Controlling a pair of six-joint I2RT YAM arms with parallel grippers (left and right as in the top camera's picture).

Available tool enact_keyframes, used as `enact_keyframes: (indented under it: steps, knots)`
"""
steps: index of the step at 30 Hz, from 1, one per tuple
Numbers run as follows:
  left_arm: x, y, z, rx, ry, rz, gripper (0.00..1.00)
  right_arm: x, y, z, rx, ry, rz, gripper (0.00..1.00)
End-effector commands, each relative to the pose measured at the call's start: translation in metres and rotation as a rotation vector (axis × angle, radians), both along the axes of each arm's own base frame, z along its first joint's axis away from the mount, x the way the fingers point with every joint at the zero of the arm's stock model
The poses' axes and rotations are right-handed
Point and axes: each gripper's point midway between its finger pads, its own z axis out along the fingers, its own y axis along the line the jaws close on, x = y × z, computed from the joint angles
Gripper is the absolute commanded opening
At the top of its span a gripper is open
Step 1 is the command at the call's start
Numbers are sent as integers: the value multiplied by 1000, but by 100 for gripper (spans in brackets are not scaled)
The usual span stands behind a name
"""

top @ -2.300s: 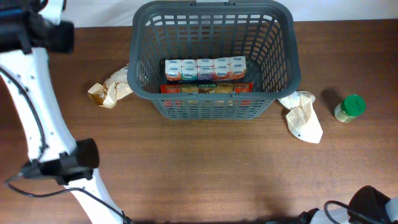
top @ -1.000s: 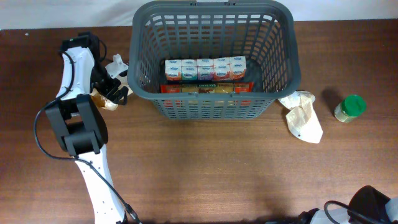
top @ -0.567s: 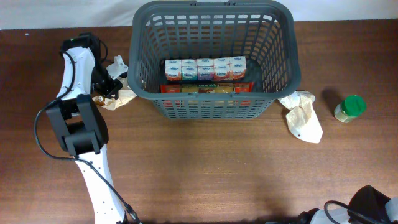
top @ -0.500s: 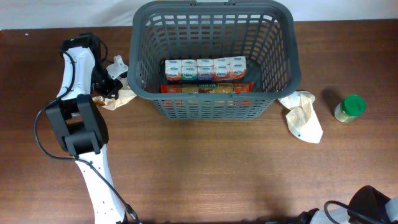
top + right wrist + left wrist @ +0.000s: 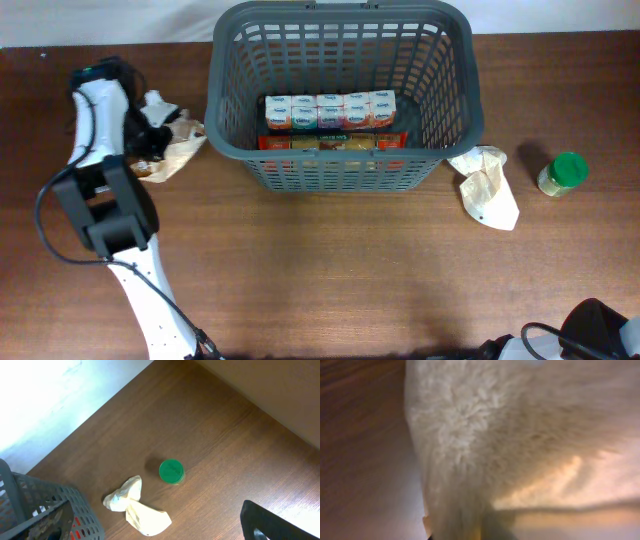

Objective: Pack container

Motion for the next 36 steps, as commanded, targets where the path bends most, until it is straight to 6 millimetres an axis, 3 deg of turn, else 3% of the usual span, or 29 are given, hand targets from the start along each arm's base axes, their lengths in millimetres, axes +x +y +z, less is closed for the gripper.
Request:
enact_keyframes:
  steps: [1,5,8,12,14,15,19,21,29,32,36]
  knots:
    - [14,17,92,88,-220,54,2,-2,-2,2,-13,-2,-7,99]
    - [20,18,148,130,-373,54,2,-2,-2,2,-13,-2,-7,99]
    - [18,17,176,149,-439,55,2,-2,-2,2,-13,-2,-7,99]
    - [8,16,181,144,-421,55,2,-2,-2,2,-13,-2,-7,99]
    - [2,13,169,129,-371,31,2,-2,-2,2,-13,-2,-7,99]
    - [-1,11,157,117,-336,9,10,-2,-2,2,-13,-2,-7,99]
    - [0,-7,124,-2,-275,-101,82,-2,-2,2,-13,-2,-7,99]
    - [-1,-6,109,-12,-233,-109,98,-2,-2,2,-13,-2,-7,99]
    - [-3,1,20,-35,-48,-126,100,-2,-2,2,-13,-2,-7,99]
    - [0,6,-3,-18,-23,-128,100,-2,-2,2,-13,-2,-7,99]
    - [3,4,-17,-26,-14,-130,100,-2,-2,2,-13,-2,-7,99]
